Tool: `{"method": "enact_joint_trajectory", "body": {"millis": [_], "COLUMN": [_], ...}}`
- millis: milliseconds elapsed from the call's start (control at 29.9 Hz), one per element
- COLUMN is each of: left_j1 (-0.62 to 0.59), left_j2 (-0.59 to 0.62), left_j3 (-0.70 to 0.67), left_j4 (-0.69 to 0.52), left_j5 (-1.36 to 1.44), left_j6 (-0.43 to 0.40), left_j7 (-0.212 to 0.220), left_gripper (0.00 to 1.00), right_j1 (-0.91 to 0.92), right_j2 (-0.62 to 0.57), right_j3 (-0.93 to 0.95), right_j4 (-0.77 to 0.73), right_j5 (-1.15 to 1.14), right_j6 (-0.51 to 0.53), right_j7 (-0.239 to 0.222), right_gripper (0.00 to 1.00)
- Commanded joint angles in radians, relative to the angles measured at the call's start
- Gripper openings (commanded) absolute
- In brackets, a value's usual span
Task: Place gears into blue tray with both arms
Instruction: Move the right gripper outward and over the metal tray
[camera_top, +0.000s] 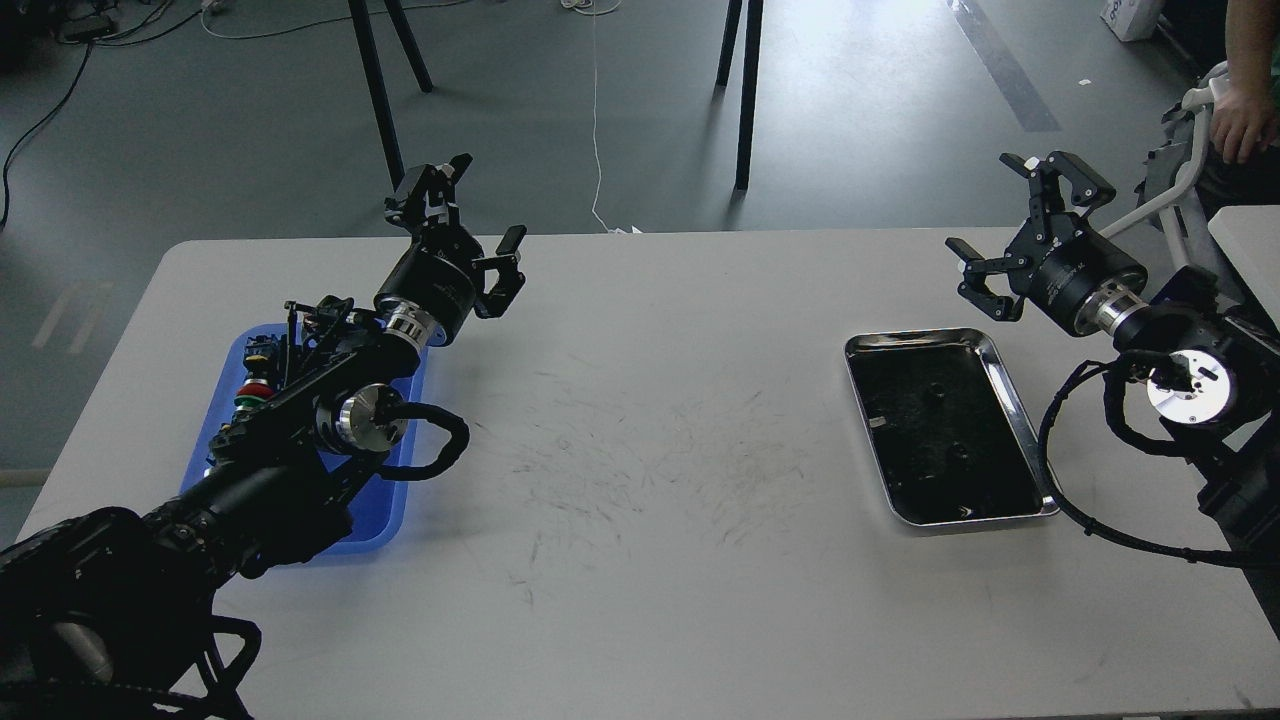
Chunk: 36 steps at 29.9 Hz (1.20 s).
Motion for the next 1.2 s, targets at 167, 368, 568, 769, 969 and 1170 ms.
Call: {"method": "enact_joint_trajectory", "body": {"millis": [167, 368, 568, 769, 969, 1170], "left_j1": [0.001, 0.000, 0.001, 0.001, 0.003, 0.003], "left_j2": [-0.002, -0.002, -0.003, -0.003, -0.003, -0.003], "left_j3": [0.000, 0.002, 0.000, 0.000, 0.000, 0.000], "left_j4": [0.000, 0.000, -0.002, -0.003, -0.003, -0.003], "left_j5": [0.002, 0.002, 0.003, 0.003, 0.003, 0.003], "left_j6": [0.000, 0.000, 0.002, 0.002, 0.002, 0.002], "left_j7": [0.000, 0.000, 0.000, 0.000, 0.000, 0.000], "left_gripper": [0.98, 0.98, 0.98, 0.98, 0.98, 0.98], "right_j1": [0.052, 0.052, 0.052, 0.046, 0.041, 0.049], "right_j2": [-0.071, -0.086, -0.088, -0.082, -0.079, -0.076], "right_j3": [-0.042, 0.010, 0.022, 0.013, 0.010, 0.004], "right_j4": [-0.003, -0.006, -0.013, -0.015, -0.001, 0.004], "right_j5": [-0.007, -0.007, -0.007, -0.006, -0.005, -0.007], "right_j6": [0.002, 0.007, -0.004, -0.065, -0.063, -0.059], "right_j7": [-0.002, 0.000, 0.023, 0.033, 0.030, 0.030], "right_gripper": [0.99, 0.99, 0.99, 0.99, 0.99, 0.99]}}
